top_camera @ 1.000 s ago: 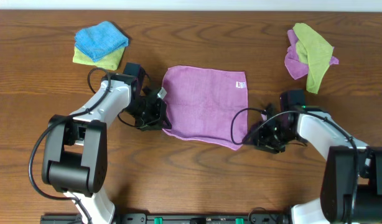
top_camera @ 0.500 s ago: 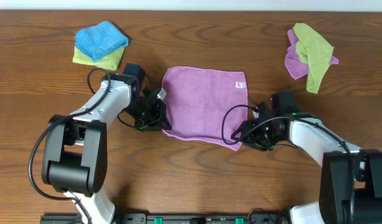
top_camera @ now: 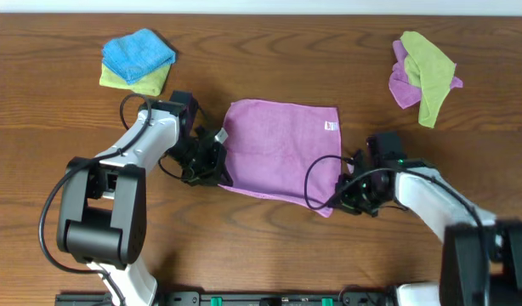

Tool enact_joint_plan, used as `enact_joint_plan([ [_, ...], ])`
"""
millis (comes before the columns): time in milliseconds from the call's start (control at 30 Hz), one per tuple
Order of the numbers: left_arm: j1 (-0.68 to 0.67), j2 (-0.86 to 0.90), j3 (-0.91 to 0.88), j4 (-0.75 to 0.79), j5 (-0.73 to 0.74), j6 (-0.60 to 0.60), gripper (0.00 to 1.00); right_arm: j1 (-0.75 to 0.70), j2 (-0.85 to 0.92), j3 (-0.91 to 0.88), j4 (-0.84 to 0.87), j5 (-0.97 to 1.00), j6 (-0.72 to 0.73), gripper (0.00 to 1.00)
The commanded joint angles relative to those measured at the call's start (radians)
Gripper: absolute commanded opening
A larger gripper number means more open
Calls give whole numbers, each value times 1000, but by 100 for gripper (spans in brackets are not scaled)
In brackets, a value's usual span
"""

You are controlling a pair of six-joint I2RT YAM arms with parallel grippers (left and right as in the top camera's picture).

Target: Fold the cloth

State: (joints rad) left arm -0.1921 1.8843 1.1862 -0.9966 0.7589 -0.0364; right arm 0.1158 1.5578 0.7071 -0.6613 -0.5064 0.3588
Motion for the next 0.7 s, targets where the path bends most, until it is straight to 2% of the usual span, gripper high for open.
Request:
enact_joint_plan([
  [0,0,-50,10,-31,0,40,6,10,-101,-4,-43,28,-26,1],
  [133,0,-106,10,-68,0,27,6,10,-200,-4,-89,29,-22,1],
  [200,0,-138,10,-42,0,-20,6,10,-236,-4,-78,36,-13,1],
  [467,-1,-172,10,279,-85,-268,6,10,-260,-4,116,129,31,1],
  [667,-2,-129,10,471,-174,-361,6,10,-246,-4,243,227,42,1],
])
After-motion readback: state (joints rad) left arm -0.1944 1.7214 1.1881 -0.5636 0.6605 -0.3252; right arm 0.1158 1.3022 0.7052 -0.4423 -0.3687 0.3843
